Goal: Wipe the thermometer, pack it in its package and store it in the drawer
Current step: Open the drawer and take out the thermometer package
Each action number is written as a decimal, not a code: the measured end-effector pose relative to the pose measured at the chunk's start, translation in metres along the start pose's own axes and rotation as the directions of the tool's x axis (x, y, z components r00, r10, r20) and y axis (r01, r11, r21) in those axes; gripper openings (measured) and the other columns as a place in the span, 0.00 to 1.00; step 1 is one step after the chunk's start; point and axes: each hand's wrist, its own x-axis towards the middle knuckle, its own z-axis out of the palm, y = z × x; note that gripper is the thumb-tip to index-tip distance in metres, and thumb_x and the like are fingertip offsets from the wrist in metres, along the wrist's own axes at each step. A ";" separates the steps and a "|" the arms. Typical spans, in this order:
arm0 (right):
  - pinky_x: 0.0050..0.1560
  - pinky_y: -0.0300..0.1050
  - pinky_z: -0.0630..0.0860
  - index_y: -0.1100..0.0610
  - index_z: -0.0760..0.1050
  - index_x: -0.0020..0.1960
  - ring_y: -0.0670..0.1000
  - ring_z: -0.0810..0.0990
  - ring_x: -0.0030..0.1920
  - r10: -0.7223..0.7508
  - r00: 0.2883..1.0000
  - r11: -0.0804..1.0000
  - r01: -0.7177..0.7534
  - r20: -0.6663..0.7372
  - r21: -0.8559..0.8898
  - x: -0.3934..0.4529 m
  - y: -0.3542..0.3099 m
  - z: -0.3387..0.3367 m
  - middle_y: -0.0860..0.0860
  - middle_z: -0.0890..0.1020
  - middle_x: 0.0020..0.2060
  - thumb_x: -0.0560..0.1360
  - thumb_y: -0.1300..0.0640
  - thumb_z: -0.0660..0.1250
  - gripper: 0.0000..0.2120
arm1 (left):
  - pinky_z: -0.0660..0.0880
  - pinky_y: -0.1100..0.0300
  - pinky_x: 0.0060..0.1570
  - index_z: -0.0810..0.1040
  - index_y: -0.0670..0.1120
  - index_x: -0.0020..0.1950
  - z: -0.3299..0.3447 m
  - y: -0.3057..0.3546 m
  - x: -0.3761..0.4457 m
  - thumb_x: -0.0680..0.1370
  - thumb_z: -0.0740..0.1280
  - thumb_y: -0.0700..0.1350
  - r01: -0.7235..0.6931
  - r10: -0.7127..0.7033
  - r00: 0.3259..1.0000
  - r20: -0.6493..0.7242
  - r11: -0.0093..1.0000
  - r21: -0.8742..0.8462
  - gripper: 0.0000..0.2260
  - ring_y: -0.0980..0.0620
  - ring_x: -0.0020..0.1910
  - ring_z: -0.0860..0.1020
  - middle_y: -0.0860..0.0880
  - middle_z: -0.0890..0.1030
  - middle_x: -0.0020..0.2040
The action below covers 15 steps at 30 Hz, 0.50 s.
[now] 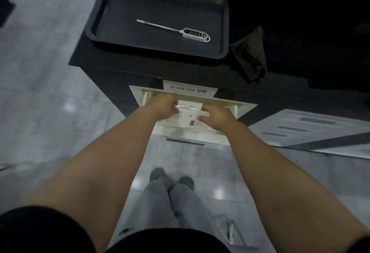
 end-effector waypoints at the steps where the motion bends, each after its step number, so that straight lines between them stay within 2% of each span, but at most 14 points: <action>1: 0.50 0.47 0.71 0.51 0.72 0.57 0.56 0.78 0.54 -0.019 1.000 0.999 0.020 -0.010 0.047 -0.009 -0.003 -0.011 0.52 0.80 0.54 0.78 0.43 0.64 0.14 | 0.59 0.51 0.57 0.69 0.54 0.49 -0.014 0.001 -0.008 0.79 0.64 0.56 -0.015 0.015 1.000 -0.021 1.000 0.004 0.08 0.47 0.57 0.76 0.51 0.81 0.52; 3: 0.46 0.47 0.72 0.49 0.71 0.56 0.56 0.78 0.53 -0.068 0.997 0.990 0.073 -0.042 0.118 -0.025 -0.007 -0.031 0.51 0.80 0.54 0.77 0.43 0.65 0.13 | 0.59 0.51 0.56 0.70 0.55 0.50 -0.042 0.007 -0.023 0.79 0.64 0.57 -0.043 0.045 0.996 -0.078 0.999 0.030 0.08 0.47 0.58 0.75 0.52 0.81 0.53; 6: 0.39 0.47 0.74 0.47 0.69 0.51 0.55 0.79 0.48 -0.106 0.991 0.966 0.124 -0.087 0.227 -0.034 -0.013 -0.061 0.50 0.79 0.51 0.77 0.43 0.66 0.10 | 0.57 0.48 0.62 0.75 0.56 0.54 -0.080 0.015 -0.034 0.77 0.66 0.58 -0.035 0.061 0.976 -0.208 0.991 0.128 0.10 0.47 0.64 0.69 0.52 0.80 0.56; 8: 0.43 0.49 0.76 0.49 0.72 0.51 0.54 0.79 0.48 -0.128 0.982 0.946 0.164 -0.141 0.279 -0.044 -0.019 -0.080 0.49 0.80 0.49 0.77 0.45 0.67 0.10 | 0.51 0.43 0.70 0.76 0.55 0.60 -0.096 0.021 -0.044 0.75 0.67 0.57 -0.017 0.065 0.926 -0.373 0.991 0.132 0.15 0.46 0.71 0.62 0.50 0.75 0.65; 10: 0.48 0.49 0.75 0.51 0.74 0.52 0.52 0.79 0.50 -0.125 0.969 0.928 0.190 -0.212 0.320 -0.046 -0.020 -0.097 0.48 0.80 0.49 0.77 0.47 0.67 0.09 | 0.49 0.42 0.73 0.72 0.53 0.67 -0.107 0.027 -0.051 0.75 0.68 0.54 -0.010 -0.013 0.806 -0.592 0.999 -0.036 0.21 0.47 0.75 0.58 0.50 0.69 0.71; 11: 0.48 0.48 0.73 0.52 0.74 0.52 0.51 0.79 0.50 -0.111 0.963 0.916 0.196 -0.247 0.351 -0.046 -0.020 -0.104 0.47 0.80 0.49 0.77 0.48 0.67 0.08 | 0.53 0.44 0.73 0.70 0.52 0.69 -0.109 0.031 -0.053 0.75 0.69 0.53 -0.007 -0.134 0.702 -0.699 0.981 -0.194 0.23 0.47 0.75 0.61 0.49 0.68 0.72; 12: 0.46 0.46 0.72 0.52 0.74 0.52 0.50 0.78 0.50 -0.092 0.958 0.902 0.197 -0.273 0.385 -0.045 -0.021 -0.110 0.47 0.79 0.49 0.78 0.49 0.67 0.08 | 0.58 0.47 0.71 0.70 0.49 0.70 -0.108 0.036 -0.055 0.76 0.69 0.53 -0.018 -0.304 0.591 -0.748 0.921 -0.389 0.24 0.46 0.73 0.64 0.48 0.69 0.71; 13: 0.46 0.45 0.70 0.53 0.74 0.53 0.50 0.78 0.50 -0.072 0.954 0.886 0.195 -0.290 0.421 -0.044 -0.021 -0.113 0.46 0.79 0.49 0.78 0.49 0.66 0.08 | 0.62 0.49 0.69 0.69 0.47 0.71 -0.107 0.042 -0.057 0.76 0.70 0.53 -0.048 -0.489 0.515 -0.704 0.803 -0.594 0.26 0.46 0.71 0.66 0.47 0.70 0.70; 14: 0.46 0.44 0.69 0.53 0.74 0.54 0.49 0.77 0.50 -0.057 0.951 0.872 0.195 -0.304 0.448 -0.042 -0.023 -0.118 0.46 0.79 0.49 0.79 0.49 0.66 0.08 | 0.64 0.52 0.68 0.68 0.44 0.71 -0.105 0.047 -0.053 0.76 0.70 0.53 -0.091 -0.640 0.505 -0.579 0.628 -0.773 0.27 0.45 0.70 0.68 0.45 0.70 0.70; 15: 0.45 0.43 0.69 0.52 0.74 0.54 0.49 0.77 0.50 -0.048 0.949 0.861 0.197 -0.310 0.470 -0.040 -0.025 -0.121 0.46 0.78 0.50 0.79 0.49 0.65 0.08 | 0.66 0.54 0.66 0.67 0.43 0.72 -0.103 0.050 -0.048 0.76 0.70 0.54 -0.125 -0.722 0.563 -0.402 0.407 -0.905 0.29 0.45 0.69 0.69 0.45 0.70 0.70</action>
